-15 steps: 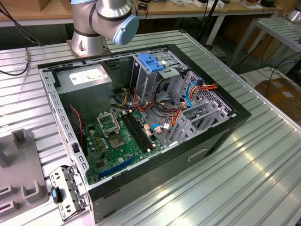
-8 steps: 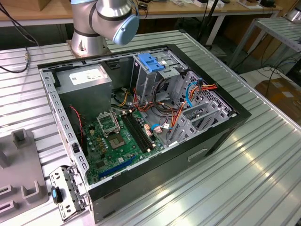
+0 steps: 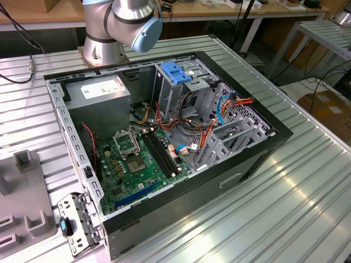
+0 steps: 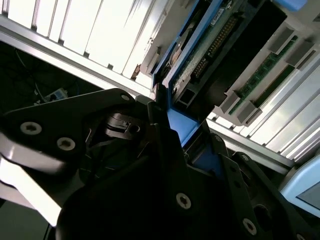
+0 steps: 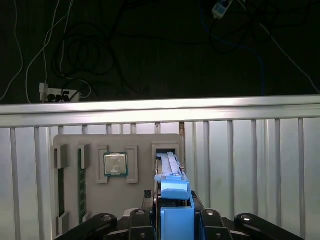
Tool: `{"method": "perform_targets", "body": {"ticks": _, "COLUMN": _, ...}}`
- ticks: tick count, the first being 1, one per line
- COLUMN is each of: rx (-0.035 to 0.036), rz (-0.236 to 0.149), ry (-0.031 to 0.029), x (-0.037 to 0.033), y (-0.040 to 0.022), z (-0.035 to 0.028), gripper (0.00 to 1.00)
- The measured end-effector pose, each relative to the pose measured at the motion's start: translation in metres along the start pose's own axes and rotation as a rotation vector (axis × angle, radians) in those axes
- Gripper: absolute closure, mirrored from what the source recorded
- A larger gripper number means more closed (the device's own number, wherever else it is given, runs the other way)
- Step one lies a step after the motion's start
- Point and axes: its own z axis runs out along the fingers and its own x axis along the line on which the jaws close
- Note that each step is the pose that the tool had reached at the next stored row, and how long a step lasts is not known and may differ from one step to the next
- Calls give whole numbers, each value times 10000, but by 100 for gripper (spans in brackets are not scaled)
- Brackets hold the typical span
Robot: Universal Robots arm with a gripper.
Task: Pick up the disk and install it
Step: 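Pick up the disk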
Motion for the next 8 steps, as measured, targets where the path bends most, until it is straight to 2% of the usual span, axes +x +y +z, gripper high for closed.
{"method": "perform_targets", "body": {"ticks": 5, "rx": 1, "rz": 0, "ry": 0, "x": 1, "y": -1, "z": -50, "gripper": 63}}
{"method": "perform_targets", "body": {"ticks": 8, "rx": 3, "rz": 0, "ry": -2, "x": 1, "y": -1, "z": -54, "gripper": 63}}
